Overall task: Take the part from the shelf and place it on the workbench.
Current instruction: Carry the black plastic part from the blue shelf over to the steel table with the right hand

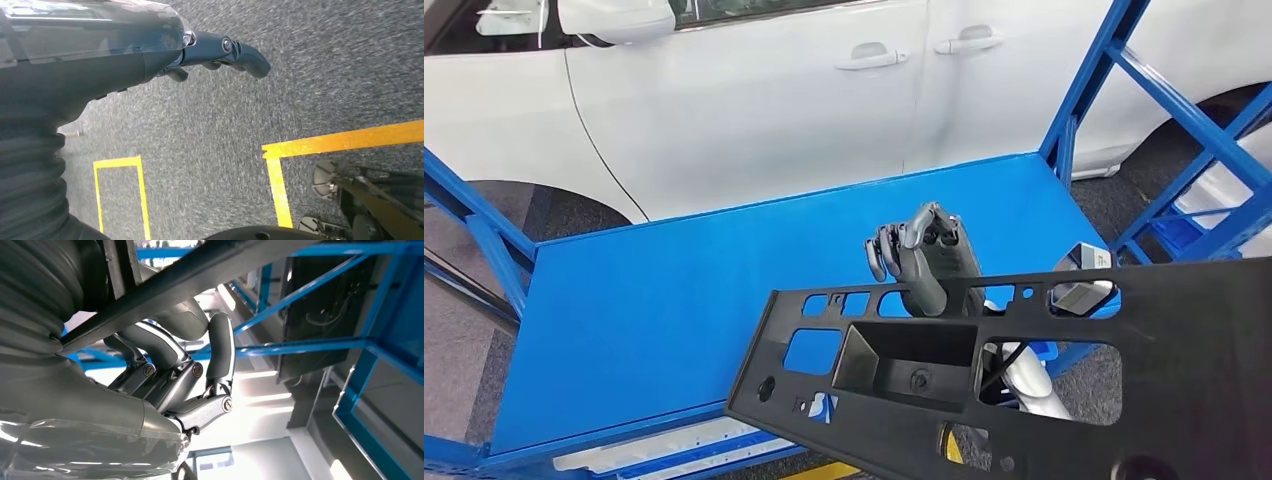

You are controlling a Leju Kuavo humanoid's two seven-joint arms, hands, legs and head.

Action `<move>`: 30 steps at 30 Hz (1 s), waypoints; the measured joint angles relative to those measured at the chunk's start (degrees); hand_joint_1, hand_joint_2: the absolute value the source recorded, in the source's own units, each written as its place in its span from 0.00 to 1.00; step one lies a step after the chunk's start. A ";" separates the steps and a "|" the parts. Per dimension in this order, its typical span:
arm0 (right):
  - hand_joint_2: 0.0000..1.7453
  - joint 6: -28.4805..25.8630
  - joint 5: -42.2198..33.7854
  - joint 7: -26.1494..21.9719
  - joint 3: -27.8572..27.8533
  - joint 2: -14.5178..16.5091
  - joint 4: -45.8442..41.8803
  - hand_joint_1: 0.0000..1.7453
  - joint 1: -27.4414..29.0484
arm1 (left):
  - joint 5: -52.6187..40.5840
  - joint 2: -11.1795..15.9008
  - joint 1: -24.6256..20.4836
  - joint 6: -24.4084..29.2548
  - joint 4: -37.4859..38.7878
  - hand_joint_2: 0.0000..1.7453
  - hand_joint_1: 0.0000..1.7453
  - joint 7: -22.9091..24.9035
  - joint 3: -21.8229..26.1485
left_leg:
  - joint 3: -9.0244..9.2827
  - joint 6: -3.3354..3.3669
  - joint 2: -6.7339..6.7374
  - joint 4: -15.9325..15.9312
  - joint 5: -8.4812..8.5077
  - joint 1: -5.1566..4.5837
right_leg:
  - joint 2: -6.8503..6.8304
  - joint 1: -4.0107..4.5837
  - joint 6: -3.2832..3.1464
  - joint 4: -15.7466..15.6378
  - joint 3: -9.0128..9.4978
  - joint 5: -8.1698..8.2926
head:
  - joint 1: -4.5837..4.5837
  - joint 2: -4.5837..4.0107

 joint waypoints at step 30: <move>1.00 -0.90 -0.03 0.48 0.33 0.25 0.37 1.00 -0.64 | -0.09 0.32 -0.02 -0.42 0.01 1.00 0.00 0.52 0.00 | -2.59 -0.58 1.98 -2.57 3.97 0.71 | -1.76 0.30 -0.40 -0.26 2.86 -2.22 | 0.04 0.00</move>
